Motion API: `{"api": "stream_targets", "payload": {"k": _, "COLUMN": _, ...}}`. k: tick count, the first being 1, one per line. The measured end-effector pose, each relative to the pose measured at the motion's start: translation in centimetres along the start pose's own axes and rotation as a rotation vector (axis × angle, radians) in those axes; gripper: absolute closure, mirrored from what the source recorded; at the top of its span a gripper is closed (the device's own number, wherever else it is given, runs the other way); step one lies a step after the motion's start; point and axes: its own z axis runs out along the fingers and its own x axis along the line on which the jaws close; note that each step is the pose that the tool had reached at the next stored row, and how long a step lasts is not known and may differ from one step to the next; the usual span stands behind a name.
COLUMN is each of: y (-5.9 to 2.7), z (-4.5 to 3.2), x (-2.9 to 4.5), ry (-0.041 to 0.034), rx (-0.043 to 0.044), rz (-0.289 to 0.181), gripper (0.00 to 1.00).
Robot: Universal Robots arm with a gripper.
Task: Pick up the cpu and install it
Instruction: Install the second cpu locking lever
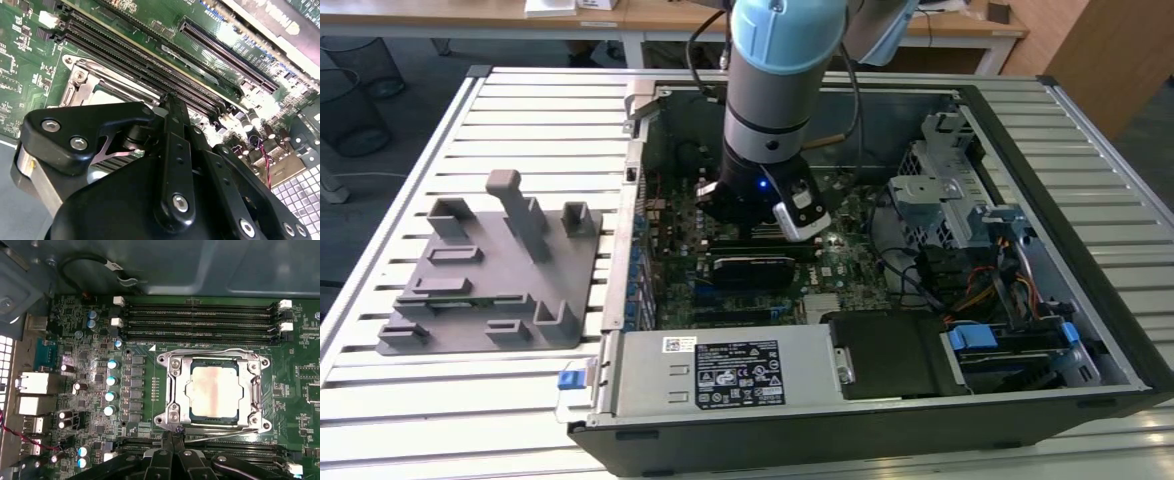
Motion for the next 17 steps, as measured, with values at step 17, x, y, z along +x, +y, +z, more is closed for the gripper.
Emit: {"api": "stream_targets", "payload": {"k": 17, "y": -0.62, "z": 0.5, "x": 0.52, "ry": -0.0003, "rx": -0.0266, "rz": -0.001, "gripper": 0.89}}
